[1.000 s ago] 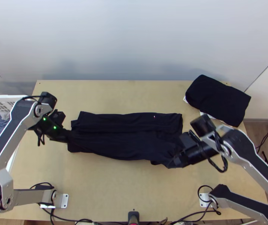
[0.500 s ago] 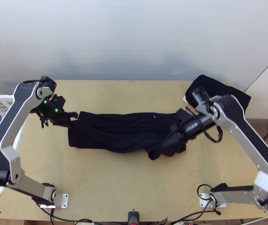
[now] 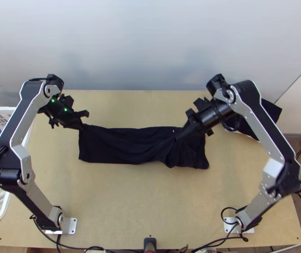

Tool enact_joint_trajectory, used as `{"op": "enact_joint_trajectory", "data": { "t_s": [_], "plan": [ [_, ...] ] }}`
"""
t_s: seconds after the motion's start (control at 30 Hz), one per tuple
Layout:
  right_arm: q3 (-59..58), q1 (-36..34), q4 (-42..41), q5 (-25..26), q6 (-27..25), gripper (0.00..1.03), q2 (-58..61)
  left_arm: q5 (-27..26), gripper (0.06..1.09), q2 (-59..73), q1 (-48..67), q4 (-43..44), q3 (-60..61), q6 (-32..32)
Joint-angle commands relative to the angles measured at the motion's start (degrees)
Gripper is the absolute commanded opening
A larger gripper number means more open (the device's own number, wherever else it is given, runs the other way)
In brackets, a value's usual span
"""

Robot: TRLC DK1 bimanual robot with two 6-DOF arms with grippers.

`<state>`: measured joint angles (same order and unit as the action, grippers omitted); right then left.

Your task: Fold the t-shirt

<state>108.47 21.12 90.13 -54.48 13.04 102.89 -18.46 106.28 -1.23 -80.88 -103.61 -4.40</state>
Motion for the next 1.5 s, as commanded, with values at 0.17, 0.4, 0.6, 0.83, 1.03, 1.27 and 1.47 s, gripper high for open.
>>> {"op": "enact_joint_trajectory", "data": {
  "t_s": [0.17,0.4,0.6,0.83,1.03,1.27,1.47],
  "plan": [
    [7.11,-3.99,1.19,-0.45,-2.75,0.03,12.86,-0.7,0.1,7.98,-2.19,0.64,-6.16,-0.96],
    [6.41,-7.24,1.54,-0.37,-6.62,0.03,18.05,-0.79,0.1,10.09,-2.63,0.81,-6.78,-0.69],
    [7.55,-9.61,1.19,-0.28,-8.38,0.03,22.7,-0.7,0.1,11.58,-3.16,0.99,-7.92,-0.52],
    [11.95,-11.37,0.49,0.07,-8.38,0.03,28.5,-0.79,0.1,13.43,-3.51,1.25,-8.1,-0.52],
    [14.49,-12.07,-1.09,1.22,-8.2,0.03,32.46,-0.7,0.1,14.75,-3.69,2.22,-7.92,-0.96],
    [20.56,-12.6,-2.85,3.33,-6.36,0.03,37.38,-0.7,0.1,15.62,-4.13,3.36,-7.57,-0.96],
    [20.73,-12.6,-10.41,7.19,-2.32,0.03,38.61,-0.61,0.1,17.29,-4.92,4.77,-7.57,-1.22]
  ]
}}
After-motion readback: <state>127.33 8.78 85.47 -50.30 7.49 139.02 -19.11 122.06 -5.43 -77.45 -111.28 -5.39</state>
